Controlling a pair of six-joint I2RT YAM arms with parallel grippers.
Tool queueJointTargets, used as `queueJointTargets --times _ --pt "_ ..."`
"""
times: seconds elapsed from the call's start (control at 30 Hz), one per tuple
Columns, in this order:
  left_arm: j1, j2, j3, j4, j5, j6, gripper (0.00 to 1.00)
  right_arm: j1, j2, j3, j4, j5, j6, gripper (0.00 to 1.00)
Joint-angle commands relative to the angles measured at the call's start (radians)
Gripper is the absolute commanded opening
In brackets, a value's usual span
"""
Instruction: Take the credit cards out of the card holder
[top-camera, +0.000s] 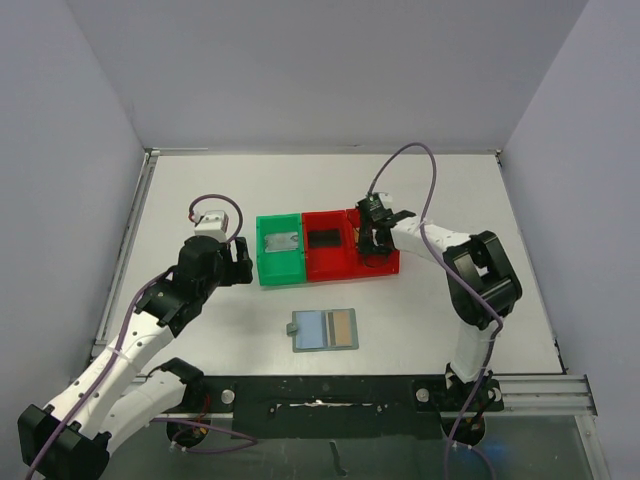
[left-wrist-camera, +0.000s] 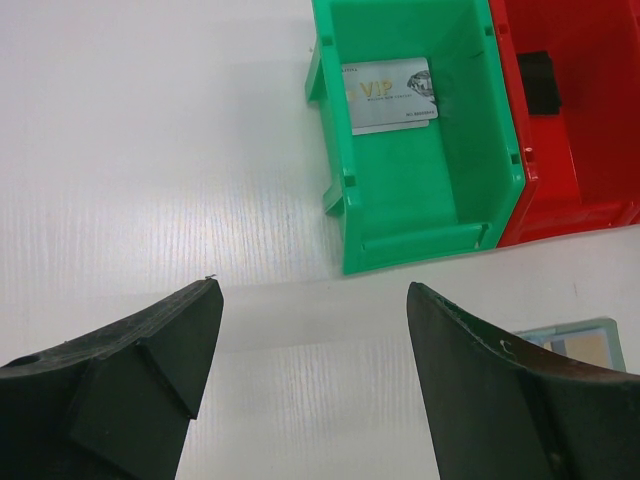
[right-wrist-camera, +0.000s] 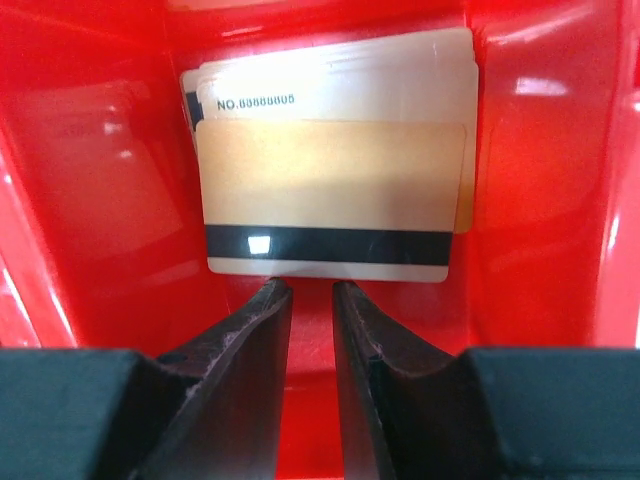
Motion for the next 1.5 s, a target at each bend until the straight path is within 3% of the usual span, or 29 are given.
queueJointTargets --times 0.0,0.47,0.83,0.93,1.1,1.3,1.47 --pt "0.009 -0.005 0.021 0.04 0.006 0.012 0.74 -0.009 0.02 0.071 0.032 0.033 -0.004 0.25" --pt "0.014 -0.005 0.022 0.042 0.007 0.015 0.74 -0.022 0.08 0.154 0.049 0.087 -0.02 0.27" --pt "0.021 0.004 0.021 0.042 0.006 0.016 0.74 -0.015 0.013 0.168 0.05 0.087 -0.036 0.33" --pt "0.021 0.001 0.021 0.042 0.002 0.015 0.74 -0.005 -0.046 0.156 0.051 0.084 -0.036 0.39" --pt "0.026 -0.017 0.018 0.046 -0.009 0.014 0.74 0.001 -0.182 0.09 0.067 0.091 0.002 0.49" --pt "0.044 -0.066 0.014 0.067 -0.015 -0.032 0.77 0.004 -0.373 -0.071 0.079 0.064 0.127 0.53" --pt "0.044 -0.091 -0.001 0.224 0.194 -0.226 0.77 0.082 -0.521 -0.286 0.183 0.013 0.229 0.54"
